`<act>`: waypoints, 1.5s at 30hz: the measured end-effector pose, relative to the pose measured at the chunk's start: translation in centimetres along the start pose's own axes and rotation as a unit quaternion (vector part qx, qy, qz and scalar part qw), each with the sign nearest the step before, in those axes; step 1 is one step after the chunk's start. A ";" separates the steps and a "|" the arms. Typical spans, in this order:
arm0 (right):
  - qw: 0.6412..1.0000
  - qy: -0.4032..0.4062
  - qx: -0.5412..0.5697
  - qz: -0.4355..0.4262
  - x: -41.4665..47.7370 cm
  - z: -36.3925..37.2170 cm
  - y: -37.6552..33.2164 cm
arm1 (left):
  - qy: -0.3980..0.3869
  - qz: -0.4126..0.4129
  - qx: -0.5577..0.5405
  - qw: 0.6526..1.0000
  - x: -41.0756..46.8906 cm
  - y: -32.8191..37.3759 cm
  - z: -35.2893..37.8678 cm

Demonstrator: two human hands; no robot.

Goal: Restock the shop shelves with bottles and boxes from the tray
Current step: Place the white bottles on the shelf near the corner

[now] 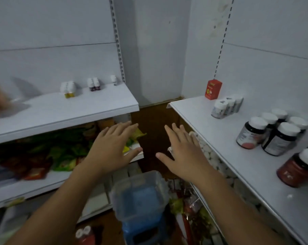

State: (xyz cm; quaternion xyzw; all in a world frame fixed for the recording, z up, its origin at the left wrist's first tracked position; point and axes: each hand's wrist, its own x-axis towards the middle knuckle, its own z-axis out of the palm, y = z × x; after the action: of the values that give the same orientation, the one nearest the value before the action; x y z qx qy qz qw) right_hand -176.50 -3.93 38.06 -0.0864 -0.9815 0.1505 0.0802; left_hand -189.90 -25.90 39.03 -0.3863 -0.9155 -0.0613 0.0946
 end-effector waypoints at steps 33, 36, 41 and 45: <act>0.947 -0.278 0.160 0.021 5.2 47.9 -33.8 | -0.172 -0.346 -0.182 0.904 -36.7 -37.9 28.3; 0.946 -0.292 0.141 0.007 6.8 59.2 -30.6 | -0.181 -0.347 -0.177 0.903 -37.0 -40.0 39.4; 0.946 -0.300 0.125 0.000 8.0 80.3 -25.5 | -0.169 -0.337 -0.172 0.910 -37.9 -43.3 60.6; 0.948 -0.307 0.090 0.001 8.0 94.3 -22.5 | -0.187 -0.323 -0.168 0.913 -38.2 -45.5 74.8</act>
State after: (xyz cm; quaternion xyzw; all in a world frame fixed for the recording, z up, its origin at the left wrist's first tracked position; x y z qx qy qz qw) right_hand -204.88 -50.06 -42.70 -0.0296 -0.9410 0.2574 -0.2175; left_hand -205.88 -70.25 -44.04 -0.0843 -0.9675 -0.1679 -0.1691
